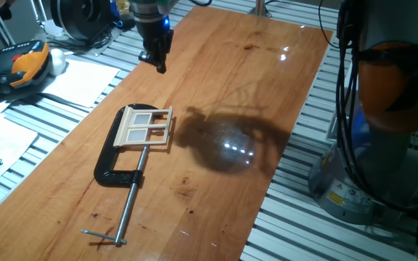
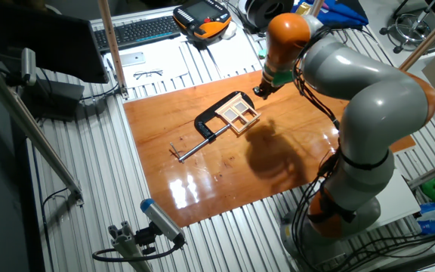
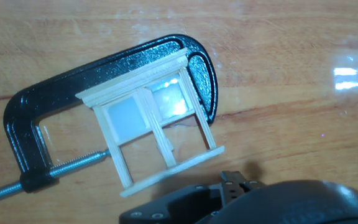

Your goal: Close a sliding window

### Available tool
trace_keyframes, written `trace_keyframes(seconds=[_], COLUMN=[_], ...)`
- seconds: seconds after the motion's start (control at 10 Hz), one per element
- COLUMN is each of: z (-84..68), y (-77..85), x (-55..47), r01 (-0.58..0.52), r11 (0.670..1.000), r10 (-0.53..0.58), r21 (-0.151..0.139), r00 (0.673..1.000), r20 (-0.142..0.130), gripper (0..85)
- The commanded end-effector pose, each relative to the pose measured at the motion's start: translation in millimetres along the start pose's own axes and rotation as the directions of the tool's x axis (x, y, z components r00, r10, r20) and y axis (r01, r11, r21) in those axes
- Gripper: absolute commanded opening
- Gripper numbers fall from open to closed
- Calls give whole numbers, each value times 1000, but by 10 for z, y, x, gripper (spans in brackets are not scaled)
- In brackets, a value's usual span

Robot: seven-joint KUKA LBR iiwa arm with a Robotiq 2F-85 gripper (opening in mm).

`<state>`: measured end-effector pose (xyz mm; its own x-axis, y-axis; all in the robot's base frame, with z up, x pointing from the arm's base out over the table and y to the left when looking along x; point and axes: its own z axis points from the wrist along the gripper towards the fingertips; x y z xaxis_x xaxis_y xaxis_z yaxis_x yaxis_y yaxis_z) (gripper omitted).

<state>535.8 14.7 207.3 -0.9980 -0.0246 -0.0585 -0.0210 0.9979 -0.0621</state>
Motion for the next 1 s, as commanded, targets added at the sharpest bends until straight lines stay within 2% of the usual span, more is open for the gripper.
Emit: trace_keyframes(seconds=[0.0,0.2,0.4,0.7,0.9], z=[89,322,483,654,740], y=[27,134,250,364,399], x=[-51,-121,-172,-198,-240], r01=[-1,8,15,25,40], r11=[1000,1000,1000,999,998], r10=[1,-7,-15,-24,-40], r21=[-7,-16,-19,-41,-43], r00=[1000,1000,1000,1000,999], r20=[4,13,24,11,-8], gripper=[0,0,0,0,0])
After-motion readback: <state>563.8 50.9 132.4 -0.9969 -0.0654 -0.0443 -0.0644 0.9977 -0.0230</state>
